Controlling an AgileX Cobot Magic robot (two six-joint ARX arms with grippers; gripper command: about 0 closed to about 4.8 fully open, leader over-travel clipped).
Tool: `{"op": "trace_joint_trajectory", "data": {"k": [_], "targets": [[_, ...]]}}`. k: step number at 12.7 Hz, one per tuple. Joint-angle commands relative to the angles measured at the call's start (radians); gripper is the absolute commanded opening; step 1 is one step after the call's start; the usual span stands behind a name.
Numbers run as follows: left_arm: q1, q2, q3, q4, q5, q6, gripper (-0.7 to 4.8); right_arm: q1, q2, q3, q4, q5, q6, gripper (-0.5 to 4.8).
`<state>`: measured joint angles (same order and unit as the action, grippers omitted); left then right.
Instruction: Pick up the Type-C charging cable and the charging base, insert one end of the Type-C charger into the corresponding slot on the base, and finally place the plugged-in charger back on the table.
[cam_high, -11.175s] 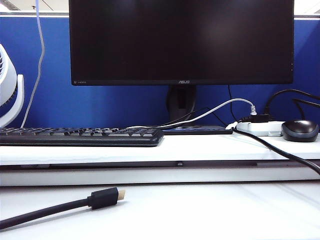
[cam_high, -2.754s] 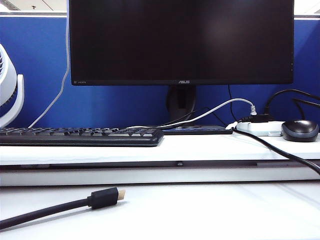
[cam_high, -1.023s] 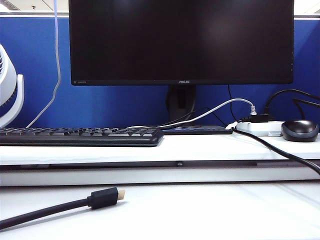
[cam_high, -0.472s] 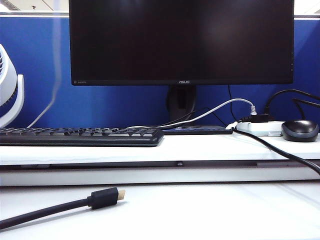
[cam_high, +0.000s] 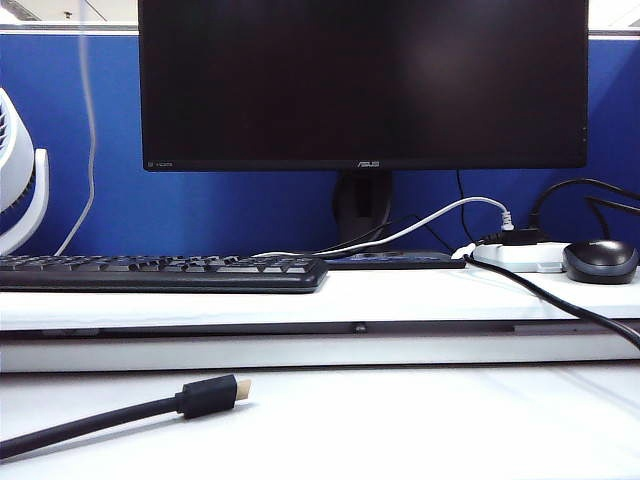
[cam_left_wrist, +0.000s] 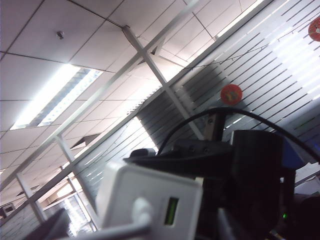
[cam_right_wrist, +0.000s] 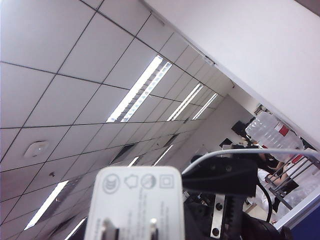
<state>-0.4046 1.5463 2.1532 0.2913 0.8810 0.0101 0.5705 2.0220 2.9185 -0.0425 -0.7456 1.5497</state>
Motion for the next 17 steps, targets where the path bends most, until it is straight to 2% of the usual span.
{"op": "trace_joint_trajectory", "data": {"k": [1,2,4,5,6,7,8,9,10,12,13,14,17], "targets": [[0.000,-0.006,0.001,-0.138,-0.002,0.018,4.08,0.000,-0.014,0.005,0.077,0.062,0.022,-0.05],[0.000,-0.006,0.001,-0.169,0.049,0.016,4.03,0.000,-0.014,0.005,0.077,0.076,0.021,-0.05],[0.000,-0.016,0.001,-0.151,0.066,0.005,4.03,0.000,-0.014,0.005,0.106,0.146,0.022,-0.05],[0.000,-0.021,0.001,-0.113,0.079,-0.036,4.03,0.000,-0.014,0.005,0.107,0.148,0.021,-0.05],[0.000,-0.024,0.001,-0.086,0.143,-0.068,3.98,0.000,-0.014,0.004,0.103,0.150,0.016,-0.05],[0.000,-0.026,0.001,-0.086,0.087,-0.078,3.98,0.000,-0.014,0.004,0.100,0.149,0.014,-0.05],[-0.001,-0.026,0.001,-0.071,-0.022,-0.078,3.98,0.000,-0.014,0.004,0.100,0.150,0.018,-0.05],[-0.001,-0.026,0.001,-0.055,-0.044,-0.078,3.98,0.000,-0.014,0.004,0.100,0.151,0.018,-0.05],[-0.002,-0.026,0.001,-0.029,-0.048,-0.079,3.98,0.000,-0.014,0.004,0.100,0.151,0.018,-0.05],[-0.004,-0.019,0.001,0.055,-0.048,-0.137,3.98,0.000,-0.014,0.004,0.100,0.148,0.018,-0.05],[-0.039,-0.005,0.001,0.094,-0.051,-0.141,3.98,0.000,-0.014,0.004,0.100,0.145,0.019,-0.05],[-0.040,0.006,0.001,0.118,-0.092,-0.142,3.65,0.000,-0.014,0.005,0.103,0.137,0.024,-0.05],[-0.068,0.014,0.001,0.198,-0.095,-0.142,3.63,0.000,-0.014,0.005,0.100,0.137,0.024,-0.05]]}}
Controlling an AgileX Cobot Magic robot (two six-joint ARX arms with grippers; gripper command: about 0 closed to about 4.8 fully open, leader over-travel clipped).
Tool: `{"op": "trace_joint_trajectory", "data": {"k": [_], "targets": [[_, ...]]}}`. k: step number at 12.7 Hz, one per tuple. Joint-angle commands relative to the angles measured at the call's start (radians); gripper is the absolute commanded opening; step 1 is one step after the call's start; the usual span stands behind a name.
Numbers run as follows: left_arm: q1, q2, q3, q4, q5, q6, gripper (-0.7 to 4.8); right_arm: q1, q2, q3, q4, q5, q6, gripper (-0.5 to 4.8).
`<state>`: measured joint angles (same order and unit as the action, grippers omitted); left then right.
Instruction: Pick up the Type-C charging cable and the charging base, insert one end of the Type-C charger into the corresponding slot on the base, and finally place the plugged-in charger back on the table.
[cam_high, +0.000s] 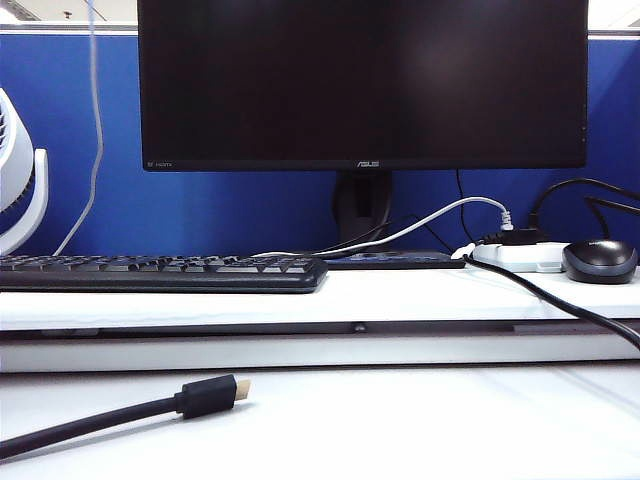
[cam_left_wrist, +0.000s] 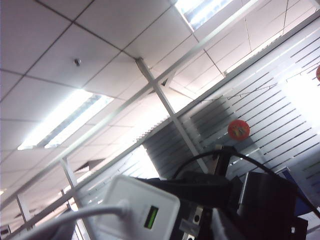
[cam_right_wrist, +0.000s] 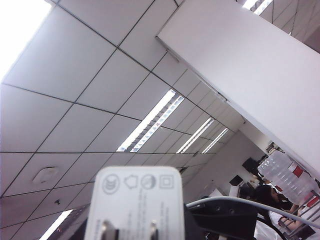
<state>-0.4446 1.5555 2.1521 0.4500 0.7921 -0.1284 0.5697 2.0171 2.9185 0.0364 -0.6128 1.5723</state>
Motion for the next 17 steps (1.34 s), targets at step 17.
{"op": "trace_joint_trajectory", "data": {"k": [17], "targets": [[-0.047,0.059,0.002,0.203,-0.053,-0.039,2.44,0.000,-0.010,0.005,0.040,-0.021,0.055,-0.05]]}}
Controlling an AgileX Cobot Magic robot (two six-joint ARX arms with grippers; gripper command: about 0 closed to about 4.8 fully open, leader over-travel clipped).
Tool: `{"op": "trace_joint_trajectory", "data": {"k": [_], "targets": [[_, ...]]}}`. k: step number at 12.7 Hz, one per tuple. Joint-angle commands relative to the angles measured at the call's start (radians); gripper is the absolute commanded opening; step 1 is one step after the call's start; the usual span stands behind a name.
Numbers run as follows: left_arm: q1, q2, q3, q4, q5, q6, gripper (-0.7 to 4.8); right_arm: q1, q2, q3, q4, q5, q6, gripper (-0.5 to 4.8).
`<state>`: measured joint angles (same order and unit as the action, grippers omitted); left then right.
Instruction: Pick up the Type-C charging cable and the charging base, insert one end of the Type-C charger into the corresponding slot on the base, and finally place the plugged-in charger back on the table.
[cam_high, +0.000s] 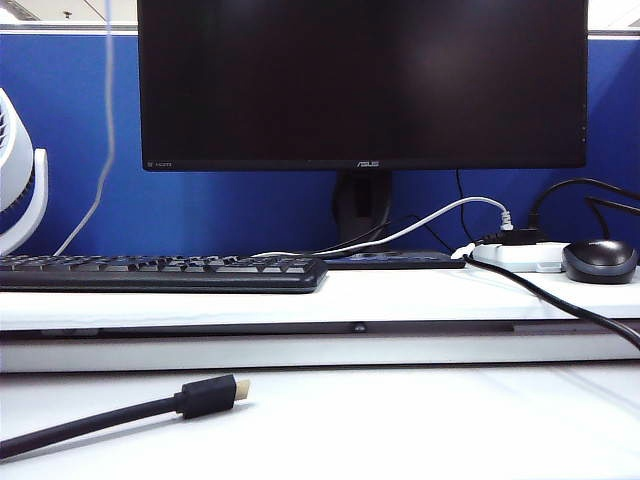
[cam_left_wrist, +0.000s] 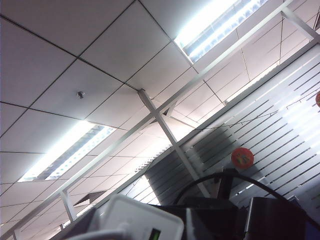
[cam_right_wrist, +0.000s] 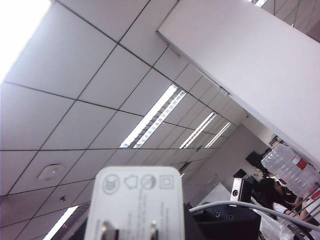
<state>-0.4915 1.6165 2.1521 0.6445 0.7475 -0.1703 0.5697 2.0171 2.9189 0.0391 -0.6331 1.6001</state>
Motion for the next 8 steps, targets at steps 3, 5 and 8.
{"op": "trace_joint_trajectory", "data": {"k": [3,5,8], "targets": [[0.000,-0.002,0.002,0.008,-0.056,0.002,2.41,0.000,-0.010,0.004,0.040,0.002,0.031,-0.05],[-0.001,-0.002,0.002,0.008,-0.052,0.002,2.36,0.001,-0.009,0.004,0.040,0.001,0.030,-0.05],[-0.001,-0.002,0.002,0.013,-0.026,0.005,2.36,0.001,-0.009,0.004,0.032,0.001,0.030,-0.05]]}}
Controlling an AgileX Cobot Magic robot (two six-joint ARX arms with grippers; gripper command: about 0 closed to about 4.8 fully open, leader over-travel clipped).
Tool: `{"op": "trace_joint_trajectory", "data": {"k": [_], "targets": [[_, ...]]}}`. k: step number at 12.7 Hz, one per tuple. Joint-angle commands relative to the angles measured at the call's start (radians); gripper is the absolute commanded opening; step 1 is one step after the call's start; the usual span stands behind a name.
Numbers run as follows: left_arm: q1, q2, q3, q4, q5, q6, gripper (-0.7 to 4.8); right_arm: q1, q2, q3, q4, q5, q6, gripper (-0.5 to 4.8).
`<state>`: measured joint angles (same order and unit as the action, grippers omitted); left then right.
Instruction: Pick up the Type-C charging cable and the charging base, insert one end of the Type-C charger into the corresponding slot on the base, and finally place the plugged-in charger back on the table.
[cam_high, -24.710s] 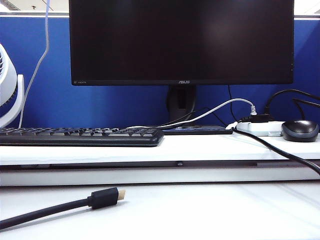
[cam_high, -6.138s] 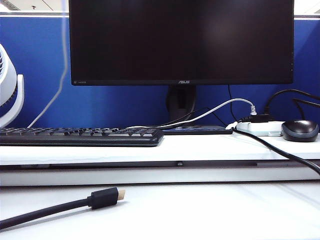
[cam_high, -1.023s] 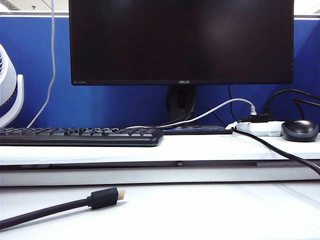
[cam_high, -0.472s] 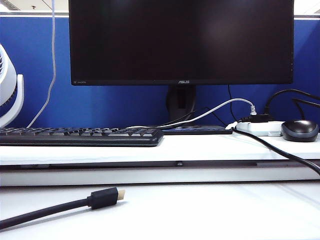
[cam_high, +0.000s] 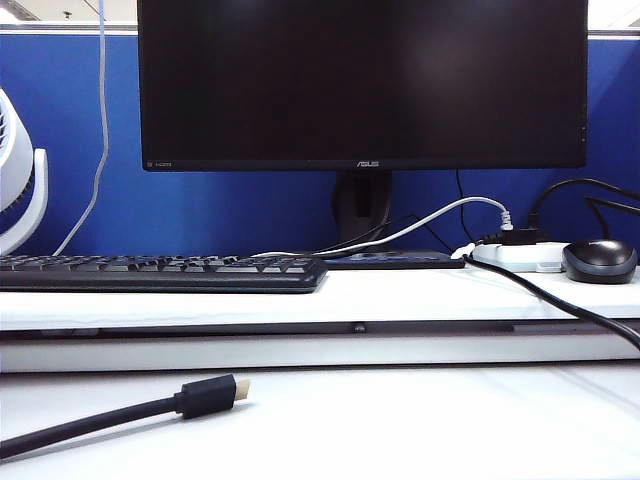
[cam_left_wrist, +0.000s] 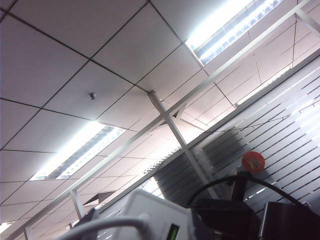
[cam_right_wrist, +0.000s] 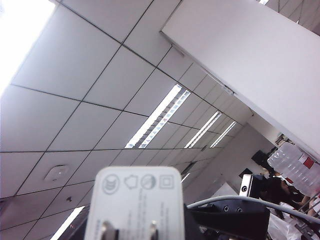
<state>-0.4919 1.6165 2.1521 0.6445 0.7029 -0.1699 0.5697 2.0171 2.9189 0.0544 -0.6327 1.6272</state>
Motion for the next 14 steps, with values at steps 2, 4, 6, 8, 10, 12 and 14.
{"op": "trace_joint_trajectory", "data": {"k": [2,4,6,8,10,12,14], "targets": [[-0.001,-0.002,0.002,0.024,0.019,0.005,2.37,0.001,-0.009,0.004,-0.002,-0.009,0.003,-0.05],[-0.001,-0.002,0.002,0.023,0.019,0.005,2.36,0.002,-0.009,0.004,-0.002,-0.011,0.003,-0.05],[-0.003,0.003,0.002,0.006,0.020,0.004,2.04,0.006,-0.009,0.004,-0.004,-0.010,0.002,-0.05],[-0.018,0.013,0.002,0.007,0.032,0.005,2.04,0.006,-0.009,0.004,-0.005,-0.011,0.003,-0.05],[-0.018,0.013,0.002,0.020,0.034,0.005,2.04,0.006,-0.009,0.004,-0.005,-0.016,0.002,-0.05],[-0.018,0.013,0.002,0.039,0.017,0.013,1.99,0.006,-0.009,0.004,-0.005,-0.016,0.002,-0.05],[-0.018,0.013,0.002,0.050,0.018,0.013,1.99,0.006,-0.009,0.004,-0.005,-0.016,0.002,-0.05]]}}
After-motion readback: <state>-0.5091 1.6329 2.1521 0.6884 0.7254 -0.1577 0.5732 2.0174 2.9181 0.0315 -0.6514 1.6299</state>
